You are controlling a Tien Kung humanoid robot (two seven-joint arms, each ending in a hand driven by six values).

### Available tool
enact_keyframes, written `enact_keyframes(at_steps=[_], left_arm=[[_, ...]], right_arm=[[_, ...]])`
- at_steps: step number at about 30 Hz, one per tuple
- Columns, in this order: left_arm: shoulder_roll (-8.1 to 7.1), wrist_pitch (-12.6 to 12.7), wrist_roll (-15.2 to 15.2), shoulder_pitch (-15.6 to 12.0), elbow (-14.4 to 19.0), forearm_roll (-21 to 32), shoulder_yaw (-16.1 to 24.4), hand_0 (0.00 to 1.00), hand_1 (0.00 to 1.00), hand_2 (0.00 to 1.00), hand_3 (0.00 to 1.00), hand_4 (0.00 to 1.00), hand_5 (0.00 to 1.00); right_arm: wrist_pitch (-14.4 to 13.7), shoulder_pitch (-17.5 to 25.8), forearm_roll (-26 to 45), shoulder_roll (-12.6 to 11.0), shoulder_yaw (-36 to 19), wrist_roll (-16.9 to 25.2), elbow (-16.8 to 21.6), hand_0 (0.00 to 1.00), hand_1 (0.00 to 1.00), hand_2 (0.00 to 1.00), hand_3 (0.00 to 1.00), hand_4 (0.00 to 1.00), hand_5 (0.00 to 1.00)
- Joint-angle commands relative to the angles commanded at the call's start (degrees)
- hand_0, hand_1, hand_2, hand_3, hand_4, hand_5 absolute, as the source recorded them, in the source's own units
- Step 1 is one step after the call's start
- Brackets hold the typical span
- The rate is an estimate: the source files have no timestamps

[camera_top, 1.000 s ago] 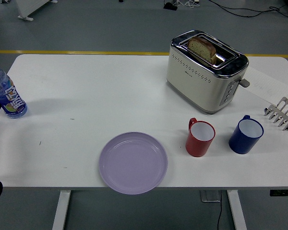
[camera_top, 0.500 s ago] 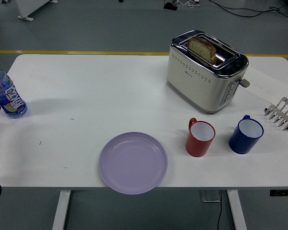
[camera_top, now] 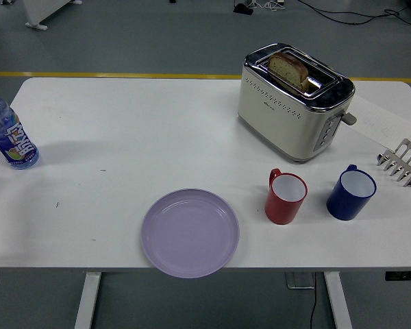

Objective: Push plate across desktop

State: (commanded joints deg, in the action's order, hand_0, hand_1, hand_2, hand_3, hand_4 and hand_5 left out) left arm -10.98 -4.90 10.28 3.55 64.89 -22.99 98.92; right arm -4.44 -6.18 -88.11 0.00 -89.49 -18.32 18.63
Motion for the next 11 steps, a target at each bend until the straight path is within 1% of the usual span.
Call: enact_keyframes(at_steps=[11], left_arm=[[0.07,0.1,-0.1,0.3,-0.1,-0.7,0.1,0.687,0.705,0.684,0.601,0.528,0.998]], right_arm=[[-0.1,-0.4,0.5,0.0,0.2,0.2,-0.1,0.580,0.552,0.623,0.630,0.151,0.639]])
